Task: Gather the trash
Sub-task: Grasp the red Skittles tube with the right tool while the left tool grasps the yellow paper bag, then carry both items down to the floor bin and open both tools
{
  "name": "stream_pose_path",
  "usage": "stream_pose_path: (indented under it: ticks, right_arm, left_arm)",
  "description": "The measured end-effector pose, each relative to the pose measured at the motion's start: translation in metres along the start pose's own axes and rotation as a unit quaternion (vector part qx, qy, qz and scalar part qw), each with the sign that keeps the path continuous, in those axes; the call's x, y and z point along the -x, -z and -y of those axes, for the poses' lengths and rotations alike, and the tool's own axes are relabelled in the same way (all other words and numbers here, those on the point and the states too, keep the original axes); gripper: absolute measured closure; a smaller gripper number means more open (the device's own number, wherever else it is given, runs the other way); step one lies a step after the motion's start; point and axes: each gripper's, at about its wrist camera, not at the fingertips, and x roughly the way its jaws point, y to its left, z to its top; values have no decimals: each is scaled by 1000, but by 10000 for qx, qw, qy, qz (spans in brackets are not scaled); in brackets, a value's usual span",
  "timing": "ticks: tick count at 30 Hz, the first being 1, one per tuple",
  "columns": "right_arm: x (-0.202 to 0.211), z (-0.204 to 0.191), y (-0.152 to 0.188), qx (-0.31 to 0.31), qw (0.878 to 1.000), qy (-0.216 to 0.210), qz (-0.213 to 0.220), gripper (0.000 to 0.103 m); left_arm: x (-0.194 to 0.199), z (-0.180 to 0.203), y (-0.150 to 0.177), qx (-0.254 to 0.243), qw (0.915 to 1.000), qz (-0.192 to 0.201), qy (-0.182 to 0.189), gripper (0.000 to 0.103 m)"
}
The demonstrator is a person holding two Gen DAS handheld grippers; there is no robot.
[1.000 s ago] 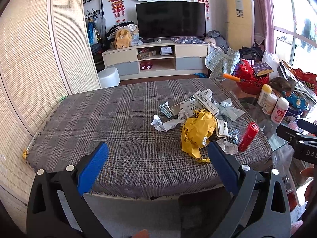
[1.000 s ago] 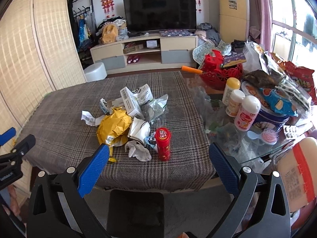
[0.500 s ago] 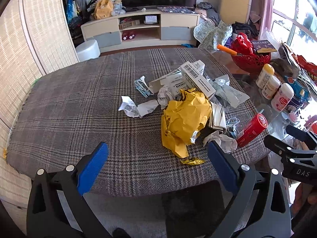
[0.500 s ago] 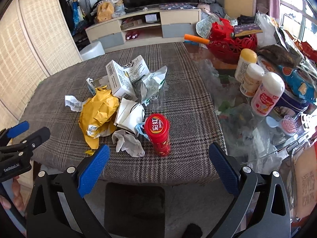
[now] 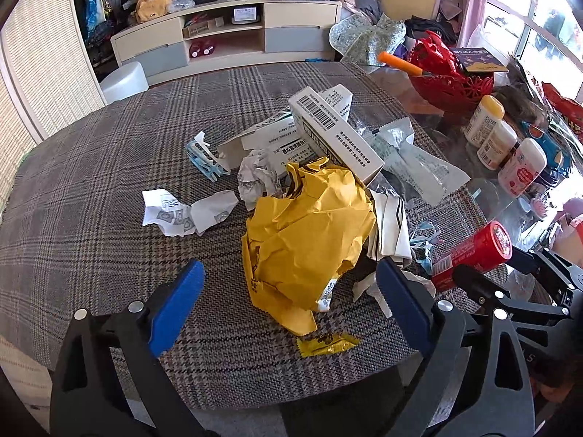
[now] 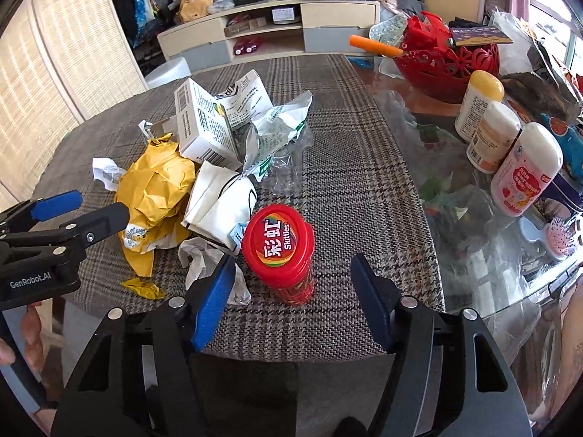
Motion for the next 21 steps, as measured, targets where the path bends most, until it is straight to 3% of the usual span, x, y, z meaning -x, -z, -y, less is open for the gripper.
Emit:
stream_pose_path:
  ticks: [4,6,17,21]
  right_arm:
    - [-11,-1,-1,103,9999,15,-49,57]
    - [-13,0,-1,153,9999,-3,-60,73]
    - [-16,-4,-2,331,9994,18,25,74]
    - [-10,-3,-2,310,9995,-53,67,74]
  left_arm:
    - [-20,0,-6,-24,9999,-79,-122,9]
    - [-28,-1,-8,-13,9999,-119,-89,8]
    - [-56,-1,-20,203,9990,-192,337,8]
    - [-65,3,-17,217,9989,-216,365,25]
